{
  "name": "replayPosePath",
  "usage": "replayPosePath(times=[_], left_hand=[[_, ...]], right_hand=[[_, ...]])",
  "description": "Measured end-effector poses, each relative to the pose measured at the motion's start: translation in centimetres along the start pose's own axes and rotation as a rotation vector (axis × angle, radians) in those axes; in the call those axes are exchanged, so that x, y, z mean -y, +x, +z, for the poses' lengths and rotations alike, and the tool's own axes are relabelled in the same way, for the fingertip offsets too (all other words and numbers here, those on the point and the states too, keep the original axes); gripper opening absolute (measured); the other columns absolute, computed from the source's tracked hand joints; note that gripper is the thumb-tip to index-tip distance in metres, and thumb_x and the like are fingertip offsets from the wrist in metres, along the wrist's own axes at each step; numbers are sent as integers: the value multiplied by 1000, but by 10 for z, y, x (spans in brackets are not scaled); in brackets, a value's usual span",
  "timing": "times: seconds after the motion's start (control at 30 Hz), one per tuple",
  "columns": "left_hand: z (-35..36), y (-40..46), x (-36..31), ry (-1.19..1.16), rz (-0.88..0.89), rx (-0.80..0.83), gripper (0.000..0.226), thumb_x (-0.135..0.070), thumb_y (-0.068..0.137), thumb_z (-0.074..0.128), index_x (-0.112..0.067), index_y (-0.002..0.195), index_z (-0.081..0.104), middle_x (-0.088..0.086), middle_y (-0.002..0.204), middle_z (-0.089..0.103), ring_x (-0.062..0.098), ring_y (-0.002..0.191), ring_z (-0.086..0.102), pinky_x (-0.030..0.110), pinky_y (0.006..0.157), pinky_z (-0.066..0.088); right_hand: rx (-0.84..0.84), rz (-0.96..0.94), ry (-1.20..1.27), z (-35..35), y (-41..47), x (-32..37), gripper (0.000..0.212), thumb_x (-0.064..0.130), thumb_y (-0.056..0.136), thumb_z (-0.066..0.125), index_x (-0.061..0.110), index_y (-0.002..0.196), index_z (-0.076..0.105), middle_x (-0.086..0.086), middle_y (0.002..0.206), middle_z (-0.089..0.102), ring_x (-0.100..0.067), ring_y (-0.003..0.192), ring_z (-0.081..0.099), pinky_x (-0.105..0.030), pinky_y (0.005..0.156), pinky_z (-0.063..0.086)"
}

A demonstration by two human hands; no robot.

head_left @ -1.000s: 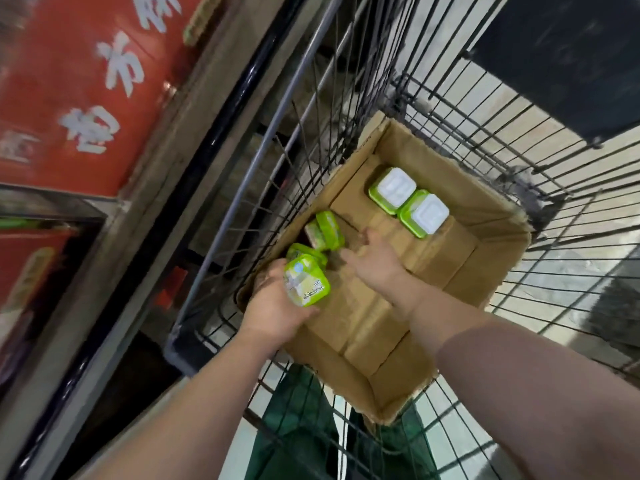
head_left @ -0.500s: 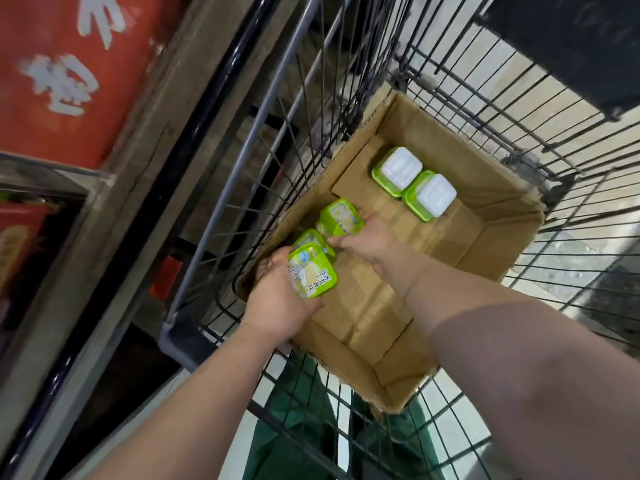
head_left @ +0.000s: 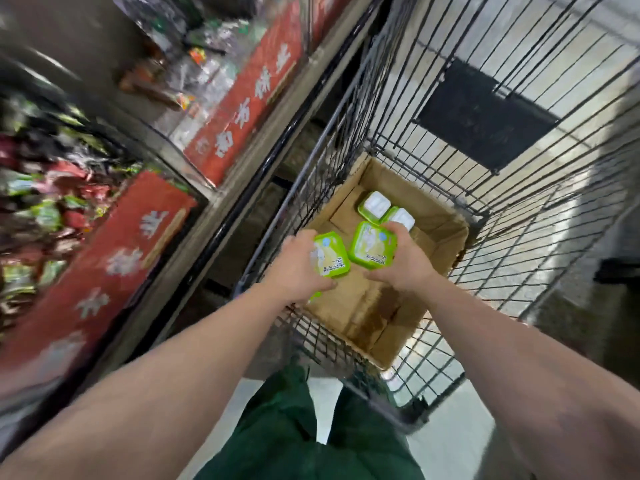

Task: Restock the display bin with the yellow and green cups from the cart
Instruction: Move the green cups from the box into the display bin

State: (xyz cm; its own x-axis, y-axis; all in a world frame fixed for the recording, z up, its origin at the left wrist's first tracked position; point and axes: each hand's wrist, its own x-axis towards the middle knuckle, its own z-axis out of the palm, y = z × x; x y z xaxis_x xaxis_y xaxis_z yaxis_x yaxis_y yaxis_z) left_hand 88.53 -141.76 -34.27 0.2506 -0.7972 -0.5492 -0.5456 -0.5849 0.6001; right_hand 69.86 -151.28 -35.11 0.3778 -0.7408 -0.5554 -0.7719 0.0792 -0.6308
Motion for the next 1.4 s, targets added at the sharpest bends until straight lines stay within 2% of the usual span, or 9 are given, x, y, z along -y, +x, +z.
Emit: replayPosePath(times=[0.17,0.33,0.47,0.63,0.77,0.87,1.07,1.2,1.4], left_hand=[[-22,-49,0,-6,62,-43,99,-29,57,88,-22,139,33,7,126,39,21,114,48,22,91,37],[-45,-126,20,-43,119,-180,102,-44,44,87,-24,133,40,4,120,49,19,108,55,31,96,46],[-71,-222,56,-128,125,-338,93,-28,58,88,-17,135,37,6,121,49,21,112,49,32,96,43],[-112,-348,115,-242,46,-533,96,-35,50,84,-23,133,36,6,122,49,20,112,51,34,97,45],[-141,-439,174,-347,-35,-708,103,-48,39,80,-30,129,33,6,121,54,19,103,57,34,90,51],[-160,-500,226,-429,-103,-839,100,-32,51,88,-25,133,32,2,122,53,15,102,56,23,83,47],[-198,-606,359,-537,-236,-1052,89,-20,60,87,-21,133,36,3,116,57,14,99,56,23,78,45],[-234,-667,456,-532,-342,-1138,92,-34,52,88,-25,129,39,2,115,59,20,105,58,36,89,49],[-266,-709,535,-557,-325,-1118,79,-14,63,87,-19,127,41,2,109,58,7,84,56,11,65,42]], right_hand=[[-43,-104,-103,-8,-58,33,97,15,61,88,20,141,33,-2,125,49,-12,103,45,-18,80,34],[-32,-263,-159,5,-124,70,94,18,62,89,19,139,35,1,118,51,-15,103,50,-22,83,38],[0,-428,-169,43,-186,113,92,24,61,89,22,137,36,-2,125,53,-21,112,52,-32,96,44],[113,-632,-192,108,-262,188,91,22,63,89,18,137,37,1,120,54,-14,107,53,-17,83,37],[191,-790,-205,179,-310,251,89,17,61,89,21,136,40,1,119,56,-15,109,56,-21,93,42],[270,-875,-209,243,-345,294,87,19,63,87,23,135,39,1,117,59,-16,106,60,-29,96,48],[376,-992,-195,391,-412,372,86,19,66,87,18,136,39,3,114,56,-10,98,55,-6,73,36],[441,-984,-255,497,-448,403,88,26,64,87,23,138,39,5,120,55,-12,109,55,-21,89,41],[457,-823,-409,611,-466,391,94,35,64,86,22,141,35,-2,139,50,-19,127,48,-27,102,39]])
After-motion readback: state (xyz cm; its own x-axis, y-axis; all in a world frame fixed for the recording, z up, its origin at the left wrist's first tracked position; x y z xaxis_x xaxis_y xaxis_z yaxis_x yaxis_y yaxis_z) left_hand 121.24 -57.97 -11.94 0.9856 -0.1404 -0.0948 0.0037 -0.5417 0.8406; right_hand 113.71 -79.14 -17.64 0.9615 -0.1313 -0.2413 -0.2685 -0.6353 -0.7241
